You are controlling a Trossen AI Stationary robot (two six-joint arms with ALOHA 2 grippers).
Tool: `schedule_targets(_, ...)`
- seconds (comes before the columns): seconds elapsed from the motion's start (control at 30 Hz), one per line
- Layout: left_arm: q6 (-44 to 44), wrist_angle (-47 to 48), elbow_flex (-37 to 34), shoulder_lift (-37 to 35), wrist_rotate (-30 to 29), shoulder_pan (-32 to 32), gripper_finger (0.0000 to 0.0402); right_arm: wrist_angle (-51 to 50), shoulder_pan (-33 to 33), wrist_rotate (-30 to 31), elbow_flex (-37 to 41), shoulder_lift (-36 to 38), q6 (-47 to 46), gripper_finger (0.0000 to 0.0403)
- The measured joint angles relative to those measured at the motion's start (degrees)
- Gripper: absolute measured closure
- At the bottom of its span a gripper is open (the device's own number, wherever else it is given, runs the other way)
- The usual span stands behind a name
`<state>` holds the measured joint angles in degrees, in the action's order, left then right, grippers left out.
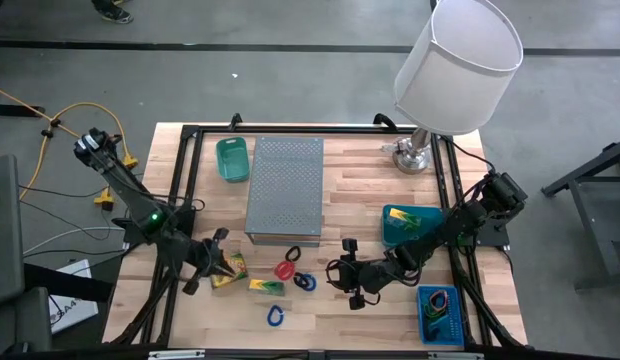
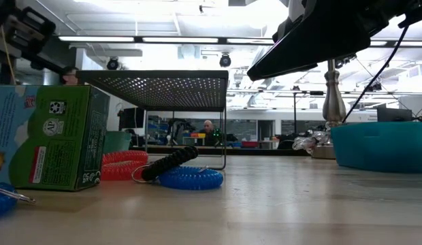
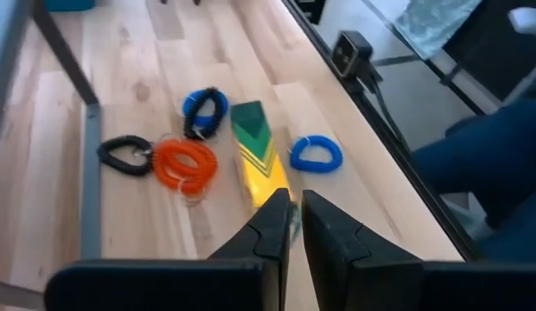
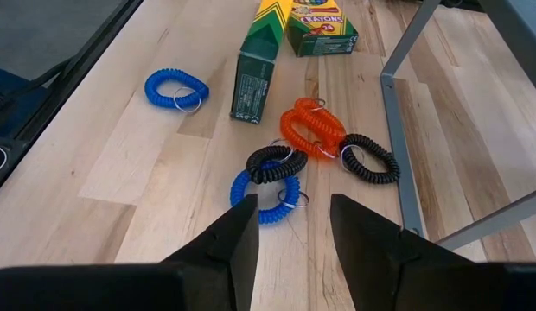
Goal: Pick & Place Office Desk Supplies
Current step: Put the bottom crayon box into the blue bin
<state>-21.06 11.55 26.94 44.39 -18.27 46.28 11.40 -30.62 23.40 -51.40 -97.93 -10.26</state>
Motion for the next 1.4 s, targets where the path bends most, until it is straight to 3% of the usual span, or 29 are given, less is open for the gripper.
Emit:
schedule_targets(0.8,-1.8,-4.7,0.0,0.1,0.6,-7.5,0.0373,0.0,0.0,0.0,0.0,0.0,0.0,0.0270)
schedule_targets(0.97,-2.4,-4.7,0.0,0.3,3.6,-9.5,0.0370,0.0,0.0,0.0,0.0,0.0,0.0,0.0270)
schedule_targets(1.13,-2.6,-0.9,2.8,1.8,4.9,-10.4,0.0331,0.0,0.0,0.0,0.0,0.0,0.0,0.0270)
schedule_targets(1.4,-2.6,13.1,14.3,10.3,5.1,-10.4,0.0238,0.0,0.0,0.0,0.0,0.0,0.0,0.0270)
